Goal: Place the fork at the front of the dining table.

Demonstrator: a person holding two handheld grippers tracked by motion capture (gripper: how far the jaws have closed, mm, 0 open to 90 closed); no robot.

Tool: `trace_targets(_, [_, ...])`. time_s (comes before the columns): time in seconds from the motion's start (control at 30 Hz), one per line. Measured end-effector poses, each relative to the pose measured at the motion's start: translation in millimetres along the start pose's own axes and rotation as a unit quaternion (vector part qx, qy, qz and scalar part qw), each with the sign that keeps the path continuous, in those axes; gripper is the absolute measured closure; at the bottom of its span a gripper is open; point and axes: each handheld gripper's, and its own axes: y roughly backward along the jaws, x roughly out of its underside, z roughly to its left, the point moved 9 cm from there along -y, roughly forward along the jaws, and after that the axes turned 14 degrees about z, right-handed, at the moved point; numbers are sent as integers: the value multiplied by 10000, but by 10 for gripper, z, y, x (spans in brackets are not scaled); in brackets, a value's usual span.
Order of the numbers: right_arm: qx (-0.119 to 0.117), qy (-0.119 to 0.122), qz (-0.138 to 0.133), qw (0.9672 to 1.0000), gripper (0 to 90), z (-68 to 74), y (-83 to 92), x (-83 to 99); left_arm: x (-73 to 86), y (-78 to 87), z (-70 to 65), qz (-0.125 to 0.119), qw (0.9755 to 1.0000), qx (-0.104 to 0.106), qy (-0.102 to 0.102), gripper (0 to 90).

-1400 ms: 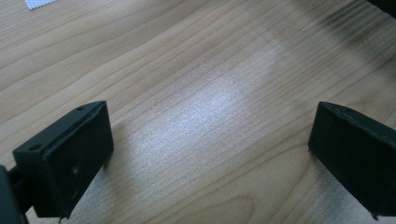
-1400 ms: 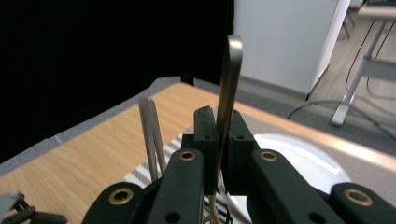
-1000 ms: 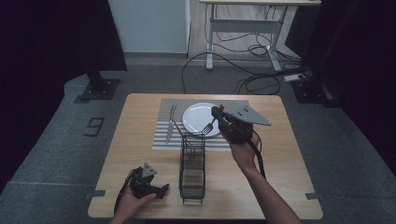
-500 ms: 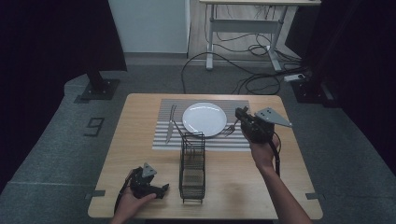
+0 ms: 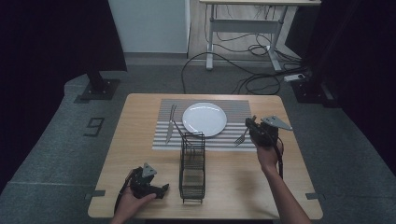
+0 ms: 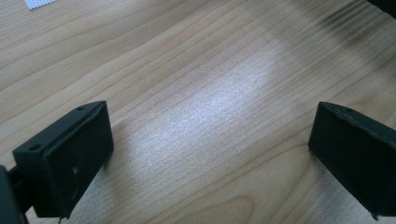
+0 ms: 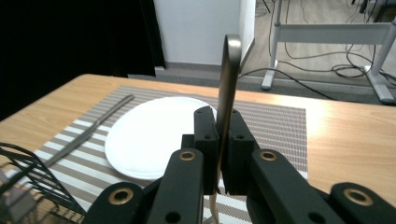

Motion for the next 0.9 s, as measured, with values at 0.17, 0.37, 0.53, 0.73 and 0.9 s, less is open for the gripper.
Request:
trace_targets(0.17, [78,96,128,9998,858,5,-107,44,0,0,1,0,10000,-4,-2,0])
trace_targets(0.37, [195,298,300,9989,858,34,-249,101,0,0,0,-1,10000,-1,1,0])
trace_targets(0.53, [252,298,434,9983,857,33,-380,160,0,0,0,-1,10000,-1,1,0])
trace_targets(0.73, [308,345,368,9983,857,62,-458,131,0,0,0,0,10000,-1,-1,0])
trace_targets(0.9, [312,239,281,9988,857,26,-530,100,1,0,-1,-3,10000,-3,4,0])
